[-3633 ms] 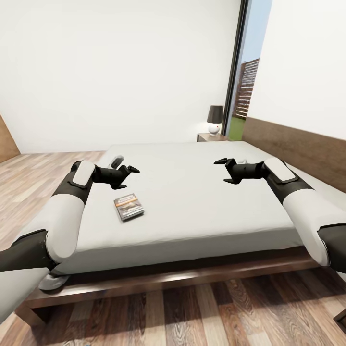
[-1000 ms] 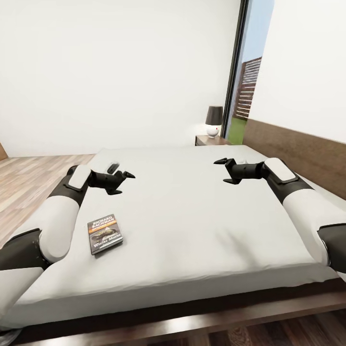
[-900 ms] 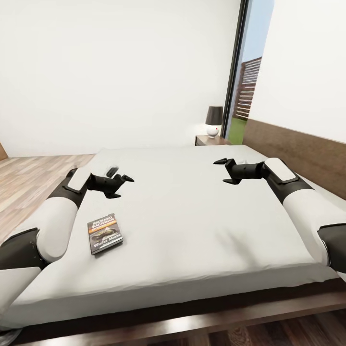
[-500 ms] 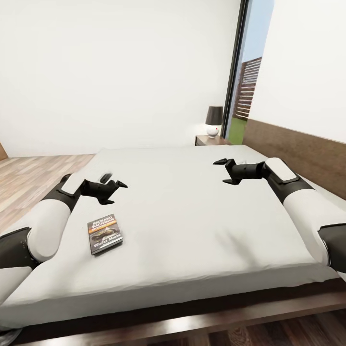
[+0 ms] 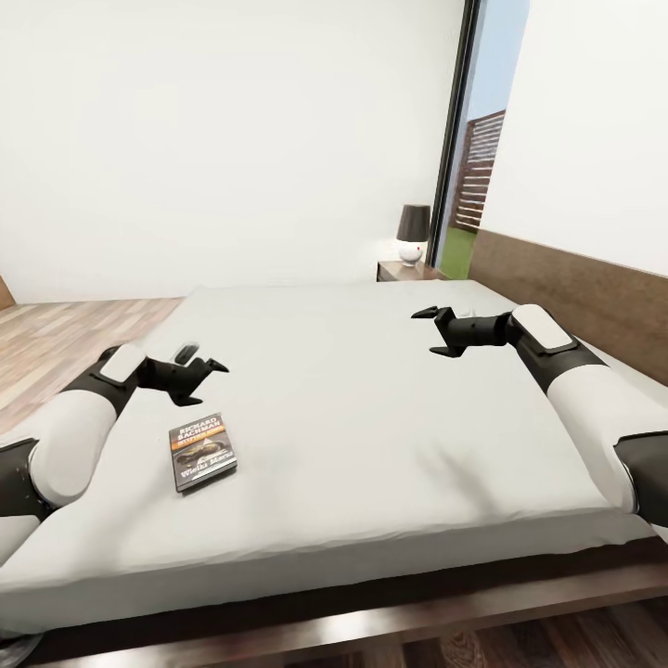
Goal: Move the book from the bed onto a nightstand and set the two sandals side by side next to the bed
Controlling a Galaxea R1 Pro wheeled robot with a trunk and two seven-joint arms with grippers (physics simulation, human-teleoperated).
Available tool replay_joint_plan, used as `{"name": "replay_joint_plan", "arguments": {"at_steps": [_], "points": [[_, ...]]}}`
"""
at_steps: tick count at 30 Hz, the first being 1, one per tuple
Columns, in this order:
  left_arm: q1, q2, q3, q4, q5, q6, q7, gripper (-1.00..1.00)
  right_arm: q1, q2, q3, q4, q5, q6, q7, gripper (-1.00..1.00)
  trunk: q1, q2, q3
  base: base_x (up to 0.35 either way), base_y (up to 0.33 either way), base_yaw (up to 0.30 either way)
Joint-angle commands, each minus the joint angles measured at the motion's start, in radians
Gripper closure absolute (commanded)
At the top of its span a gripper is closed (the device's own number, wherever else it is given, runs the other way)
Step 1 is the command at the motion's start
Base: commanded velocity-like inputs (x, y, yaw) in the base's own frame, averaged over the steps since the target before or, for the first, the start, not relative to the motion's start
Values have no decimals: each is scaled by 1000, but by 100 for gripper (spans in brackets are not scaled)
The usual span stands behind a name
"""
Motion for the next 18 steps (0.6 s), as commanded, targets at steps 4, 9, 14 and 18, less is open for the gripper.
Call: {"name": "replay_joint_plan", "arguments": {"at_steps": [4, 9, 14, 18], "points": [[0, 8, 3, 4, 10, -1, 10, -100, -1, -1, 6, -1, -11, 0, -8, -100, 0, 0, -1, 0, 0, 0], [0, 24, 2, 9, 9, -9, 9, -100, -1, -1, 6, -1, -10, 5, -8, -100, 0, 0, -1, 0, 0, 0], [1, 46, 2, 19, 10, -38, 7, -100, -1, -1, 5, -2, -12, 16, -8, -100, 0, 0, -1, 0, 0, 0], [1, 55, 3, 25, 10, -58, 7, -100, -1, -1, 5, -3, -13, 20, -8, -100, 0, 0, -1, 0, 0, 0]]}}
